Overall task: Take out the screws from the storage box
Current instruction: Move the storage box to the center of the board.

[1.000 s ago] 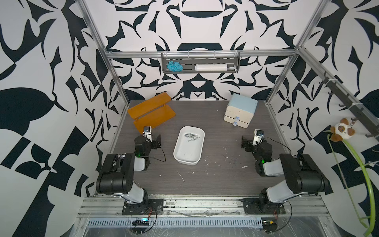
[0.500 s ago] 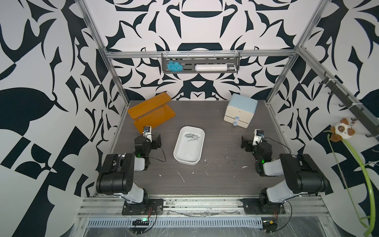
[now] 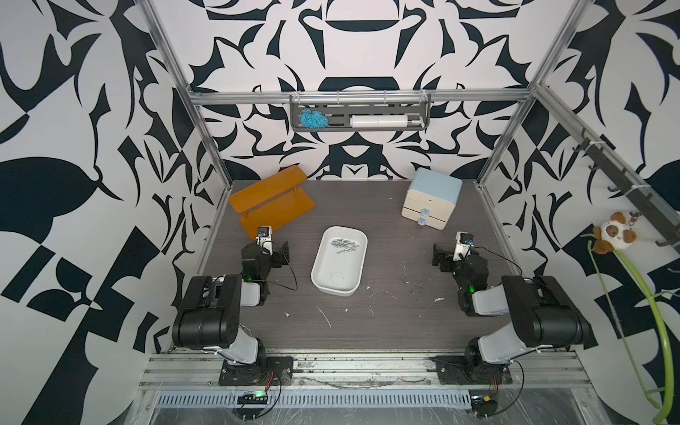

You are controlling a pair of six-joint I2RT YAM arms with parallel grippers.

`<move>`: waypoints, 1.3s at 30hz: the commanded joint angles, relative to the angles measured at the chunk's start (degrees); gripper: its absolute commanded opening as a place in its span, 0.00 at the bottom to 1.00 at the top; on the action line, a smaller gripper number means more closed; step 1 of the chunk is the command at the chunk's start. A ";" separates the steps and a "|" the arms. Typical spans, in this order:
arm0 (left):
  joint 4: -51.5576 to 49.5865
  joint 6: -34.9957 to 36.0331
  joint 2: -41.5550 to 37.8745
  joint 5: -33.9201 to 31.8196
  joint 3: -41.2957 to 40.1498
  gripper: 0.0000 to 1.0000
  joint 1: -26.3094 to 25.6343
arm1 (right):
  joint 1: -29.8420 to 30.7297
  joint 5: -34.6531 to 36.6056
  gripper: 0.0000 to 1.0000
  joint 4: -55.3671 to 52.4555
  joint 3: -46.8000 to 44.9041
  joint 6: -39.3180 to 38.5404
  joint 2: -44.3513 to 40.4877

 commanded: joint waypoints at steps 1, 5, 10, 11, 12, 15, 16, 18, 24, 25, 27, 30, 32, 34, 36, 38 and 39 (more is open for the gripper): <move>0.12 1.41 -1.45 4.73 1.09 0.99 -0.26 | -0.11 -2.58 1.00 0.37 0.97 -0.51 -3.98; -15.91 4.56 -9.61 9.66 4.64 0.99 -0.90 | -0.08 -3.64 1.00 -5.81 -0.67 -0.04 -13.55; -26.97 3.36 -20.41 7.08 6.28 0.99 -1.17 | 1.10 -2.84 1.00 -20.20 0.87 -0.81 -25.67; -27.30 3.08 -22.29 7.03 6.21 0.99 -1.26 | 1.23 -2.81 1.00 -23.24 1.95 -1.22 -27.02; -28.68 2.64 -24.48 7.22 6.73 0.99 -1.26 | 1.47 -2.92 1.00 -26.57 3.07 -1.26 -28.30; -36.77 4.09 -28.62 9.68 10.63 0.99 -1.24 | 1.72 -4.01 1.00 -31.94 4.86 -0.58 -31.33; -39.63 3.26 -29.42 9.20 12.01 0.99 -1.24 | 1.96 -4.65 1.00 -33.36 5.33 -0.57 -32.17; -44.64 -1.03 -30.10 5.86 14.90 0.99 -1.26 | 2.79 -5.42 1.00 -37.16 7.24 -0.80 -33.21; -55.40 -16.07 -31.05 -5.15 20.98 0.99 -1.26 | 6.37 -12.33 0.98 -51.71 16.37 -3.59 -33.37; -59.04 -19.79 -31.22 -8.00 21.90 0.99 -1.26 | 7.53 -13.59 0.96 -53.09 17.32 -4.51 -33.84; -68.94 -30.06 -31.84 -13.43 23.75 0.99 -1.26 | 10.01 -15.48 0.95 -55.17 18.66 -6.34 -35.16; -70.52 -29.01 -32.87 -5.36 23.50 0.99 -0.99 | 14.30 -16.03 0.98 -59.04 21.89 -9.40 -36.38; -71.33 -31.17 -34.43 -2.94 23.30 0.99 -1.00 | 16.67 -18.32 0.98 -63.25 25.65 -11.89 -35.64; -70.77 -33.92 -37.36 -2.97 22.22 0.99 -1.00 | 18.12 -21.34 0.96 -67.80 29.85 -13.91 -33.58; -70.60 -35.17 -41.00 -2.77 21.36 0.99 -0.99 | 20.03 -22.67 0.91 -72.39 33.86 -15.85 -30.78; -72.62 -32.63 -43.27 1.94 22.48 0.99 -1.00 | 22.64 -22.79 0.82 -76.86 37.99 -18.14 -27.71; -73.80 -31.89 -43.61 3.74 23.16 0.99 -1.00 | 23.93 -22.67 0.79 -78.79 39.65 -19.47 -26.43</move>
